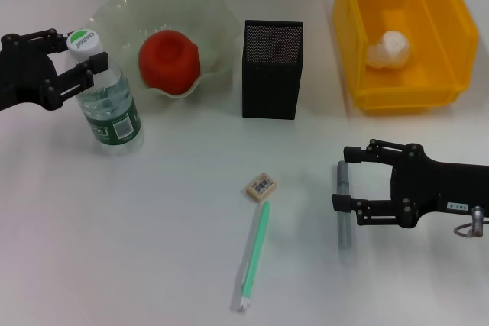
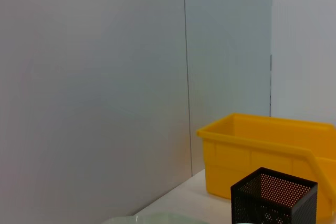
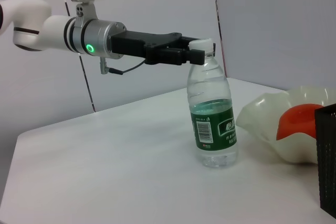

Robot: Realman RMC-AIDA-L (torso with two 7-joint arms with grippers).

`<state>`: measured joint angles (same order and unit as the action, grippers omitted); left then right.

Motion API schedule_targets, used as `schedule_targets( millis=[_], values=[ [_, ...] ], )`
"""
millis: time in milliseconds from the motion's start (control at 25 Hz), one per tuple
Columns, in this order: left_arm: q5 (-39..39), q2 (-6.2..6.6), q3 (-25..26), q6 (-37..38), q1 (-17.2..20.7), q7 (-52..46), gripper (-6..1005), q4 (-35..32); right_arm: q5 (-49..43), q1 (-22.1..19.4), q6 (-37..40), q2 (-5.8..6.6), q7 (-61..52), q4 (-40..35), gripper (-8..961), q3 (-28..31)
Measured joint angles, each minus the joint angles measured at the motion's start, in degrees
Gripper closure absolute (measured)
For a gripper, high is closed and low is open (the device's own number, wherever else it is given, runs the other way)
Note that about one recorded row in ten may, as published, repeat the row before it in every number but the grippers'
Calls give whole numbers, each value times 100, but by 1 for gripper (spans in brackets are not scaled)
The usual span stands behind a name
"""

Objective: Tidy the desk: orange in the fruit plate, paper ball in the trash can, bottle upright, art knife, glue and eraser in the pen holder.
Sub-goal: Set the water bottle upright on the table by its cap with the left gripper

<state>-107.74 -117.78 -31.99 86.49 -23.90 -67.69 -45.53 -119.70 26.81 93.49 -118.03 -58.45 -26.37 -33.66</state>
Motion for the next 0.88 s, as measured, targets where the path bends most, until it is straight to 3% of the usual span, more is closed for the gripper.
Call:
schedule_targets(
  millis=[880],
  values=[
    [27, -24, 11, -58, 16, -43, 537, -2, 0, 0, -6, 0, -1, 0, 126, 0]
  ],
)
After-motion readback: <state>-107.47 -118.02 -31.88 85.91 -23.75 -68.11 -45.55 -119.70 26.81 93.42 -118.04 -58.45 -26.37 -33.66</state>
